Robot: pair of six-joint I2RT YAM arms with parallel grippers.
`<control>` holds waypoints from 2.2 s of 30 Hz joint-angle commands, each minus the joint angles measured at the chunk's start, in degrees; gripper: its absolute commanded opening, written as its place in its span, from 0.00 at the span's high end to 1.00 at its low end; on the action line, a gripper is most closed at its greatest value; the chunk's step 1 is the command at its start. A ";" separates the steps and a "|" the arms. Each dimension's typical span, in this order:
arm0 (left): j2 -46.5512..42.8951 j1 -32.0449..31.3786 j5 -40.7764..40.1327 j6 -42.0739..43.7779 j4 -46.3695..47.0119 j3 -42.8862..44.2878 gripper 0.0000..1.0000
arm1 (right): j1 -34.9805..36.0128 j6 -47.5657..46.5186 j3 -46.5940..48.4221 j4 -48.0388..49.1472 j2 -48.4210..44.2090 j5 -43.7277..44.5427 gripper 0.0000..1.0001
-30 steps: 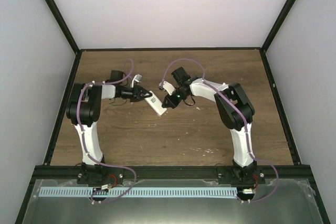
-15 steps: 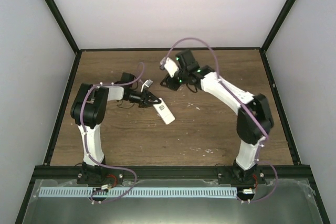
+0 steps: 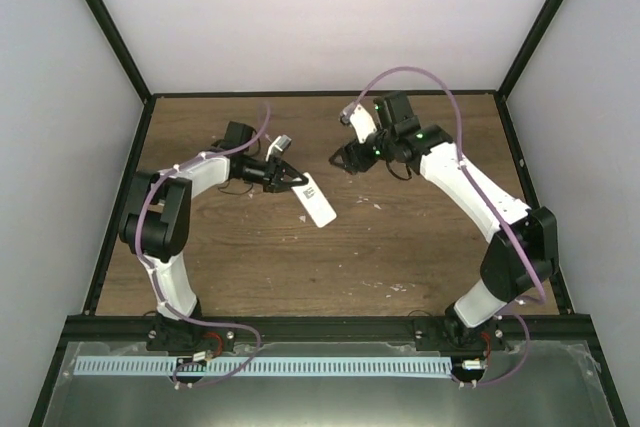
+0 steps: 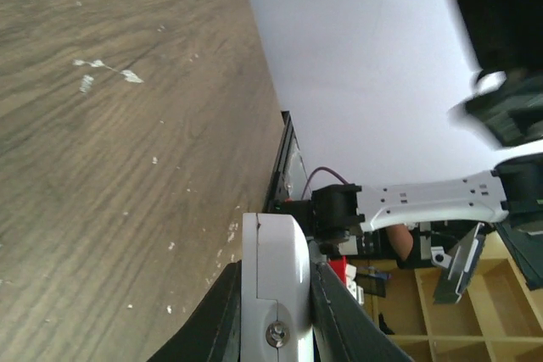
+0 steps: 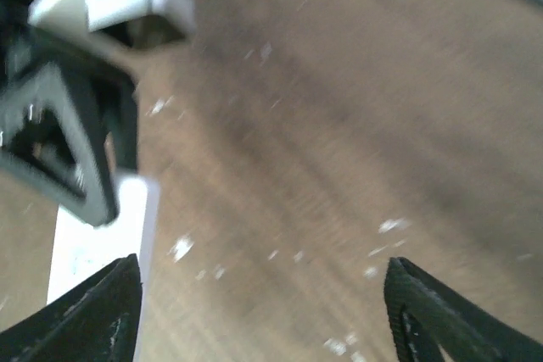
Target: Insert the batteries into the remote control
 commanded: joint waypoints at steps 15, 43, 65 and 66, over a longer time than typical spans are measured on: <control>-11.50 -2.53 4.75 8.43 -10.14 0.59 0.95 | 0.18 3.77 -1.32 -13.34 0.56 -37.94 0.25; -16.98 -4.22 4.01 9.39 -10.68 2.13 0.96 | 4.58 2.22 -1.45 -16.54 5.52 -45.11 0.75; -19.38 0.33 -5.38 15.37 -17.64 0.35 0.50 | 4.58 1.76 -1.94 -17.10 6.45 -38.35 0.99; -20.39 2.57 -6.07 13.08 -15.34 -1.38 0.50 | 4.59 2.07 -2.34 -16.89 6.26 -36.26 0.99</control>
